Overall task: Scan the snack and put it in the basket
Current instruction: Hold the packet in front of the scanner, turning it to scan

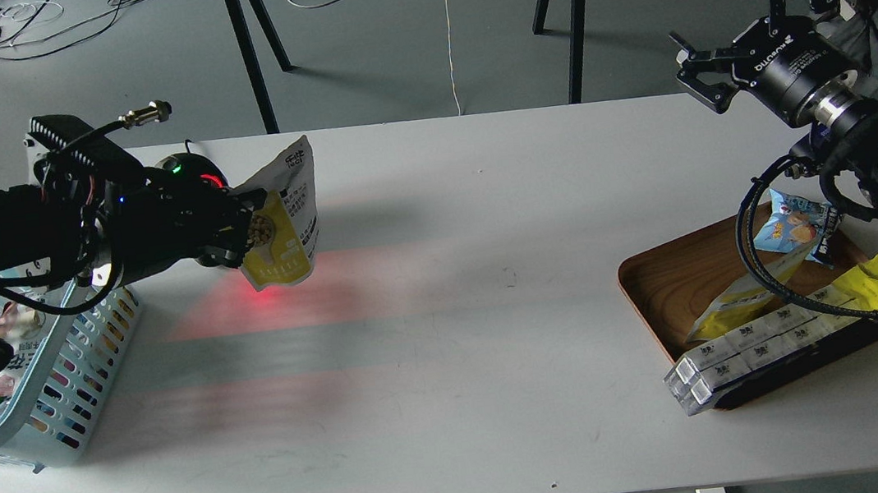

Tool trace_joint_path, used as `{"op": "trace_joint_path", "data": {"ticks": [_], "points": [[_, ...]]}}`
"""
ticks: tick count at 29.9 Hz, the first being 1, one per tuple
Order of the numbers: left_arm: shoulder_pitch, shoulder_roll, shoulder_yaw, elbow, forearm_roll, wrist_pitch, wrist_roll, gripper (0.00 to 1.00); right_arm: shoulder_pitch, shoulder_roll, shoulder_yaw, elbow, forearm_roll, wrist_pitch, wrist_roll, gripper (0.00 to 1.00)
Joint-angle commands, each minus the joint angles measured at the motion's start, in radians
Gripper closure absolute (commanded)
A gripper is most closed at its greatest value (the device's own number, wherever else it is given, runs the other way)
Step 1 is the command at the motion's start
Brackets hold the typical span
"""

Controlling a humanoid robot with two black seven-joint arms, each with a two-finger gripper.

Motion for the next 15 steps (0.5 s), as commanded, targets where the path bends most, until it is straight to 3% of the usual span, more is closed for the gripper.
{"op": "trace_joint_path", "data": {"ticks": [1,15], "points": [[-0.032,-0.015,0.021,0.0,0.0,0.0,0.002,0.99,0.0,-0.002,0.001,0.0,0.0,0.001,0.0,0.01],[-0.235,-0.076,0.238,0.04,0.074,0.0,0.002,0.99,-0.002,-0.002,0.003,0.0,0.0,0.001,0.0,0.01]]}}
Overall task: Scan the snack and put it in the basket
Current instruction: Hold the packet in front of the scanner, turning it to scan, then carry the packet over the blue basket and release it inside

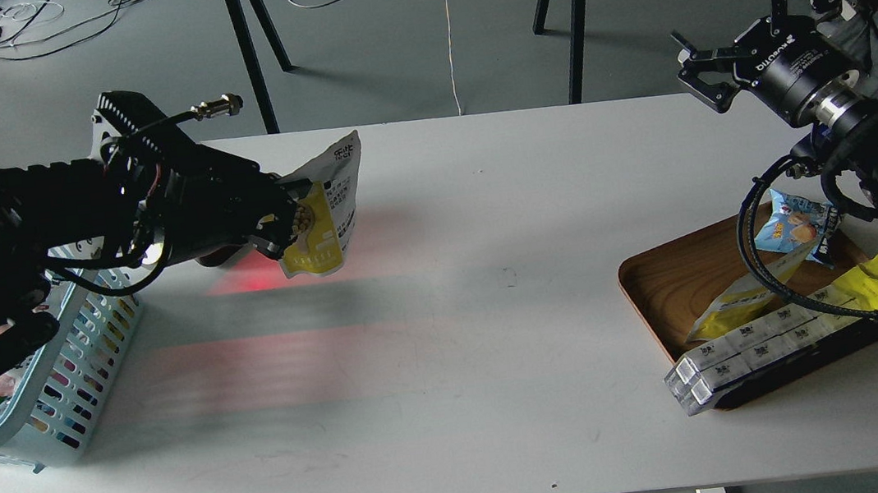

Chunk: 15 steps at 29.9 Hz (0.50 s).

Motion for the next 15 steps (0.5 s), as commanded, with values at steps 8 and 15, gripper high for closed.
{"op": "trace_joint_path", "data": {"ticks": [8,15], "points": [[-0.04,-0.053,0.026,0.042,0.067,0.0,-0.001,0.99,0.0,-0.002,0.0,0.0,0.0,0.0,0.0,0.01],[-0.07,-0.027,-0.041,0.039,0.061,0.0,-0.028,0.99,-0.001,0.0,0.0,0.002,0.0,0.0,0.0,0.01]]}}
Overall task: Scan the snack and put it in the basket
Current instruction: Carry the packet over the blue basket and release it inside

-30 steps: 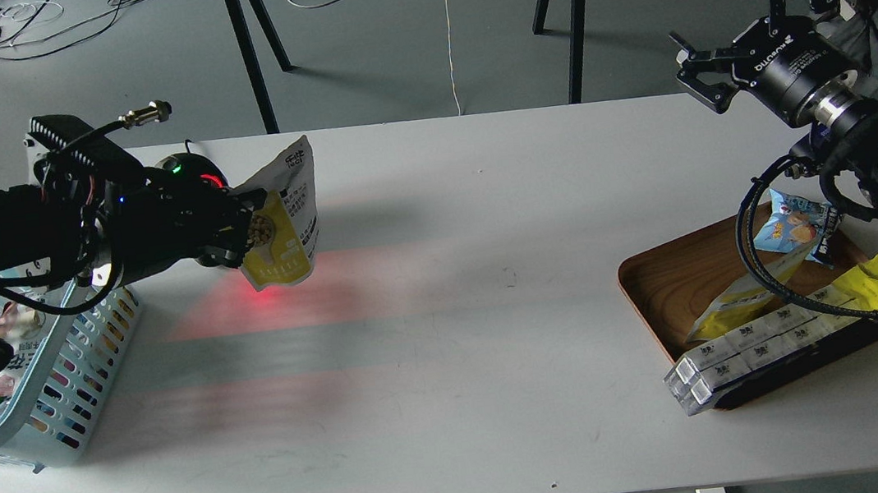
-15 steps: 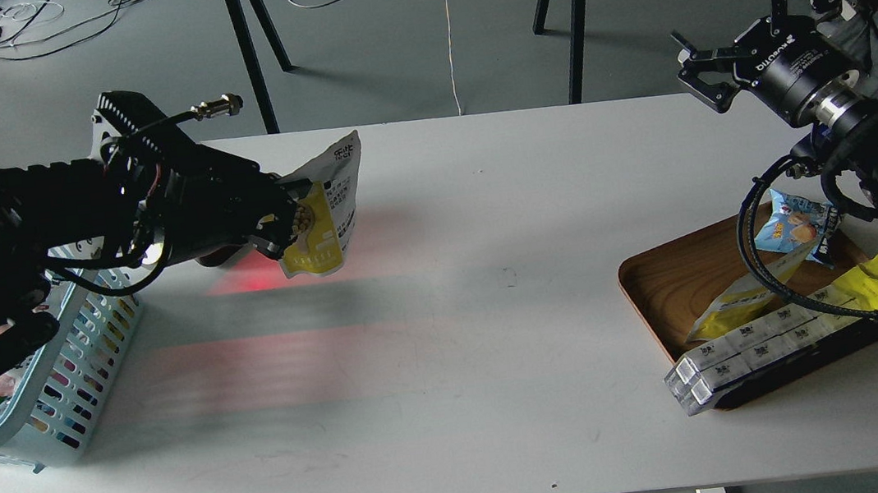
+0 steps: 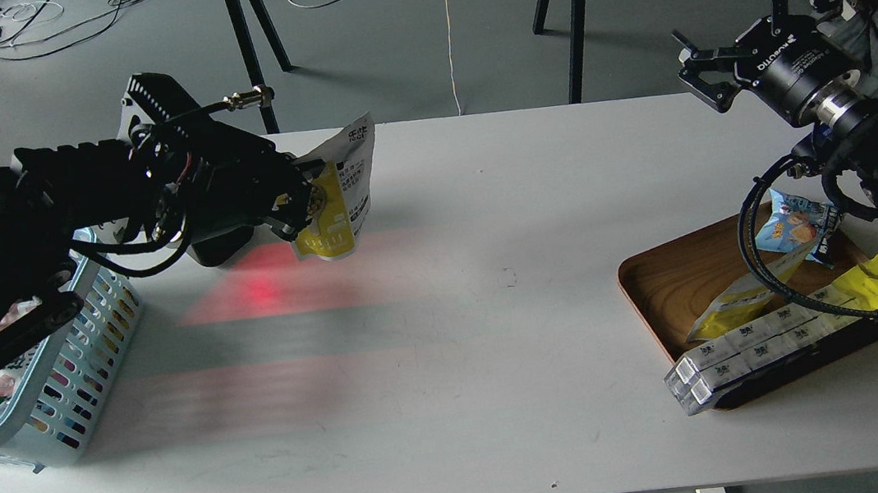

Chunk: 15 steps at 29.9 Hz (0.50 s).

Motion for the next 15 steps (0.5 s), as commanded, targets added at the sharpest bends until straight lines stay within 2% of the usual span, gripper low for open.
{"op": "trace_joint_path", "data": {"ticks": [1,6,15], "points": [[-0.018,0.041,-0.067,-0.001,-0.003,0.0,-0.034,0.99,-0.001,0.001,0.0,0.002,0.0,0.0,0.0,0.01],[-0.018,0.136,-0.163,-0.009,-0.006,0.0,-0.077,0.99,0.0,0.001,-0.002,0.002,0.0,-0.002,0.0,0.01],[-0.015,0.337,-0.273,-0.009,-0.031,0.0,-0.183,0.98,0.008,0.001,-0.002,0.003,0.0,-0.002,0.0,0.01]]}}
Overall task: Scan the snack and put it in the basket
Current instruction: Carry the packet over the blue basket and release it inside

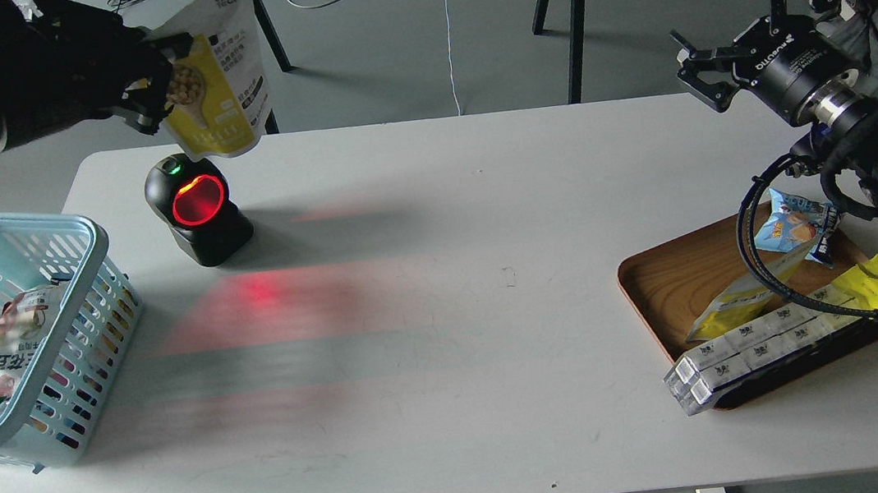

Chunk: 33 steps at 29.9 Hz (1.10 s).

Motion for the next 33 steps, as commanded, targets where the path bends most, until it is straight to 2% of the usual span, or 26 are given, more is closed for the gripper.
{"op": "trace_joint_path", "data": {"ticks": [1,8,12,16,22,27,33], "points": [[0.005,0.099,-0.017,0.007,-0.042,0.0,-0.034,0.98,0.006,0.0,0.0,0.001,0.0,0.002,0.0,0.01],[0.017,0.323,0.017,0.022,-0.215,0.0,-0.06,0.98,0.009,0.005,0.0,0.001,0.002,-0.001,0.0,0.01],[0.017,0.415,0.118,0.068,-0.249,0.0,-0.115,0.98,0.009,0.009,0.0,0.001,0.0,-0.001,0.0,0.01],[0.017,0.466,0.242,0.14,-0.249,0.1,-0.159,0.98,0.01,0.009,0.0,0.001,0.0,-0.001,0.0,0.01],[0.017,0.495,0.419,0.226,-0.277,0.257,-0.173,0.98,0.01,0.008,-0.002,0.001,0.0,-0.001,-0.003,0.01],[0.017,0.497,0.509,0.255,-0.315,0.314,-0.195,0.98,0.01,0.009,-0.002,0.004,0.0,-0.003,-0.002,0.01],[0.017,0.487,0.64,0.292,-0.341,0.389,-0.196,0.98,0.01,0.009,-0.002,0.004,0.0,-0.003,-0.003,0.01]]}}
